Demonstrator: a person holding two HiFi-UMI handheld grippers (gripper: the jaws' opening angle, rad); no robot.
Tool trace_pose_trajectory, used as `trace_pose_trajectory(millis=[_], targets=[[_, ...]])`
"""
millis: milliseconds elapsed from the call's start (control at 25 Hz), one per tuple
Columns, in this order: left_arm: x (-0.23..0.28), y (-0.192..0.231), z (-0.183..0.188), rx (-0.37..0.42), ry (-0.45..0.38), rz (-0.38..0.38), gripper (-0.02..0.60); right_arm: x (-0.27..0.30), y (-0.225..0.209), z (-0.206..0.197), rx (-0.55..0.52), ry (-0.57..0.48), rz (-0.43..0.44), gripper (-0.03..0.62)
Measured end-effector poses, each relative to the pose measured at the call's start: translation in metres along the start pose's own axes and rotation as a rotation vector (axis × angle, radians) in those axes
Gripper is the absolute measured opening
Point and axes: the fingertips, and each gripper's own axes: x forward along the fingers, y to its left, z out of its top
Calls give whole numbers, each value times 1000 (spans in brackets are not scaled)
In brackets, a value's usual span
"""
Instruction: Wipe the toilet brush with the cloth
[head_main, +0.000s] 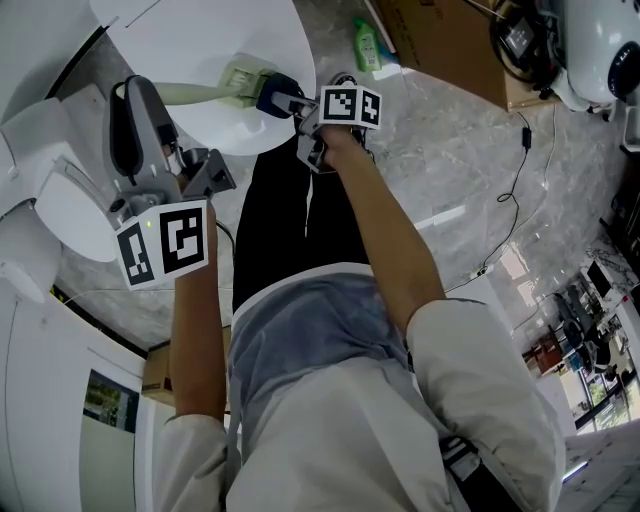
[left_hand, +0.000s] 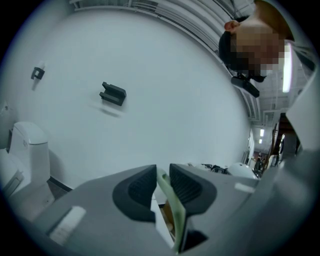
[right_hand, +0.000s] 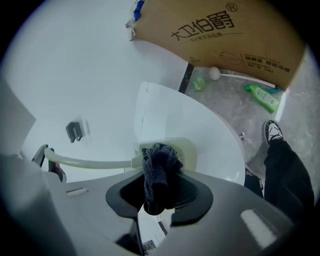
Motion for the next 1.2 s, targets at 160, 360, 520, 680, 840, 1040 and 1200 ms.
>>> trace_pose_trajectory(millis=[160,360,520,680,840,1040,1200], targets=[[0,0,0,-2,-5,-1,0,6,11,19,79,-18,-19,100],[-1,0,0,-3,-8,-1,0,13,12,17,-175,7,-206,100],[0,1,0,-5,-7,-4,0,19,17,8,-222,-26,-277,101],[-1,1,-1,-18,-5,-7,0,21,24,2,-182,-36,-255,101],[1,0,0,-23,-6,-8,0,19,31,0,-135,-40,-192,100],[0,0,1,-20,-7,-11,0,15,42,-1,-165,-19,-166,101],[0,0,2,-26,-1,-12,0,10,52,-2,-183,0,-156,101]])
